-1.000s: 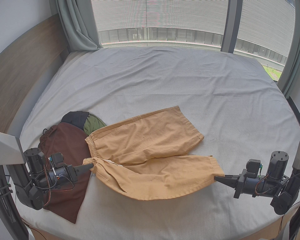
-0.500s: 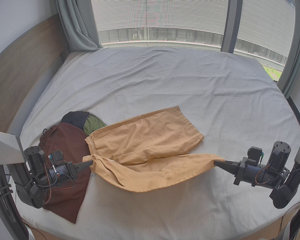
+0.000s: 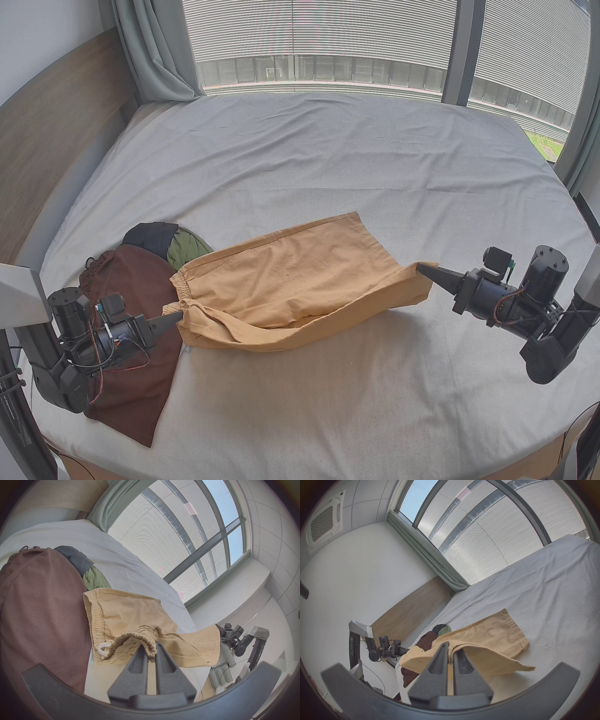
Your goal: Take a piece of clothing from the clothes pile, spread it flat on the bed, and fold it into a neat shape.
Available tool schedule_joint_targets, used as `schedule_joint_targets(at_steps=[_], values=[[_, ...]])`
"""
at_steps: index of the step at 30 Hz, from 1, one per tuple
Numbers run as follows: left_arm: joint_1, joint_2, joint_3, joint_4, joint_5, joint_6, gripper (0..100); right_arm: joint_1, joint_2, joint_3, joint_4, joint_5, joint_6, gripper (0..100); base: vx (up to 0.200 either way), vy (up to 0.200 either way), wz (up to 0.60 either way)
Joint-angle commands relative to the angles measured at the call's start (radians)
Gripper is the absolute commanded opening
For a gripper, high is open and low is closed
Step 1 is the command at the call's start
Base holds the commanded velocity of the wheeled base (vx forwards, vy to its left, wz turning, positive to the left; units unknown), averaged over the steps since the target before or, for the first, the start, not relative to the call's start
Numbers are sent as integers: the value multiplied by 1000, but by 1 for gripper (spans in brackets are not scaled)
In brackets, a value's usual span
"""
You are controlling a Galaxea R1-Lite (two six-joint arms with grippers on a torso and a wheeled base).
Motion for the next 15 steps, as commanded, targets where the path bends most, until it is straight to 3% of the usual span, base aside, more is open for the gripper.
schedule_joint_targets(at_steps=[1,15], values=[[2,-5,-10,0,6,-6,0,-9,76,-91,0,-1,38,0,0,0,0],[10,4,-39,0,17,-23,0,-17,139,-372,159,-2,64,0,0,0,0]])
